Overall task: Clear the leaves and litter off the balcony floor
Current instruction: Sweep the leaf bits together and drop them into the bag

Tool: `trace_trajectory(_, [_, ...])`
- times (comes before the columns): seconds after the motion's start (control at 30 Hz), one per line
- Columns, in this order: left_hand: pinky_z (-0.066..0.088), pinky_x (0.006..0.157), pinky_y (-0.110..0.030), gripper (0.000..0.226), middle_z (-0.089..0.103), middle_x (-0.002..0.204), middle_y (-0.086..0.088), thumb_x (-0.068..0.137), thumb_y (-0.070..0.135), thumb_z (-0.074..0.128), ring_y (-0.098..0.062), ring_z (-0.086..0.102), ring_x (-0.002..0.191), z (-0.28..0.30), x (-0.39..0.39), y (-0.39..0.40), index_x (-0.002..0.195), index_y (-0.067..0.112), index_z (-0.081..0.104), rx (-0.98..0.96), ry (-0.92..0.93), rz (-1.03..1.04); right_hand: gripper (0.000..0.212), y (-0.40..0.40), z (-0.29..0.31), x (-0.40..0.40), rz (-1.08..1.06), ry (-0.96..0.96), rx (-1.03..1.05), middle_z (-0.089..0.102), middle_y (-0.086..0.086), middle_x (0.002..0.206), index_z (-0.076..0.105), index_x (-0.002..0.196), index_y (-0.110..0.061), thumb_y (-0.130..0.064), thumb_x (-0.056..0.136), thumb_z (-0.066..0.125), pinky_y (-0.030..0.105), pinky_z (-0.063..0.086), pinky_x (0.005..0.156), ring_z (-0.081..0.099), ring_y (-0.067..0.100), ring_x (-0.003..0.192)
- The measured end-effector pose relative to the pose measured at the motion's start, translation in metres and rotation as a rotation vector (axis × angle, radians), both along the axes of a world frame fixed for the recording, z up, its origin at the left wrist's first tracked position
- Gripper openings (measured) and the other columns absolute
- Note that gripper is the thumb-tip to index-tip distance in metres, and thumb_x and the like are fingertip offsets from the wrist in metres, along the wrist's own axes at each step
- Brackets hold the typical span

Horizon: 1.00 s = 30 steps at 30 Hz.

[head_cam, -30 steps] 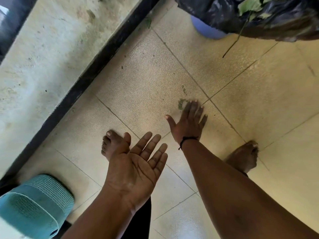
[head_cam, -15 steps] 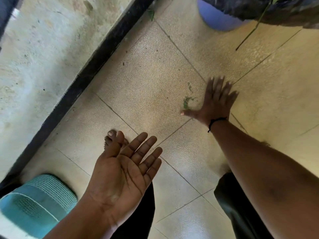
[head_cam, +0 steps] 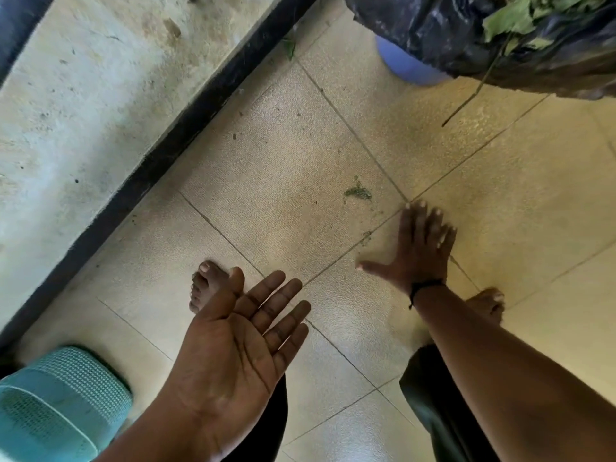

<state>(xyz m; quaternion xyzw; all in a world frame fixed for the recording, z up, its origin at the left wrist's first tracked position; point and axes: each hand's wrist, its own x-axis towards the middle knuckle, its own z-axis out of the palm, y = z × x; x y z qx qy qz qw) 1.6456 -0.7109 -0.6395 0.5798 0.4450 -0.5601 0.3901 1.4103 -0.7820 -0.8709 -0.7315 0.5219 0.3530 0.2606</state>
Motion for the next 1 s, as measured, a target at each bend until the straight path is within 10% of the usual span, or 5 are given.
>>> trace_trajectory(0.53, [0.047,0.098,-0.042,0.050,0.074,0.111,-0.012,0.092,0.045,0.049,-0.028,0.072,0.099,0.001,0.000,0.004,0.119,0.008,0.067,-0.006,-0.038,-0.032,0.124,-0.059,-0.018,0.054,0.050,-0.189,-0.361,0.007,0.022,0.161,0.004,0.155,-0.005,-0.093,0.071,0.029,0.059,0.003,0.115,0.009,0.043,0.148])
trace_trajectory(0.67, [0.047,0.096,-0.040,0.059,0.074,0.110,-0.010,0.075,0.046,0.054,-0.028,0.069,0.105,0.003,-0.007,0.005,0.118,0.008,0.067,-0.011,-0.009,-0.058,0.098,0.006,-0.002,0.051,0.335,-0.309,-0.224,0.016,0.018,0.160,0.014,0.154,-0.011,-0.080,0.085,0.018,0.058,-0.003,0.114,0.024,0.044,0.143])
trace_trajectory(1.0, [0.048,0.095,-0.039,0.054,0.075,0.108,-0.009,0.079,0.047,0.052,-0.027,0.070,0.104,0.004,0.003,0.007,0.115,0.010,0.068,-0.036,-0.026,-0.055,0.108,-0.015,-0.019,0.080,0.575,-0.076,-0.231,-0.039,0.011,0.148,-0.030,0.143,-0.005,-0.084,0.077,0.001,0.051,-0.034,0.102,-0.033,0.030,0.139])
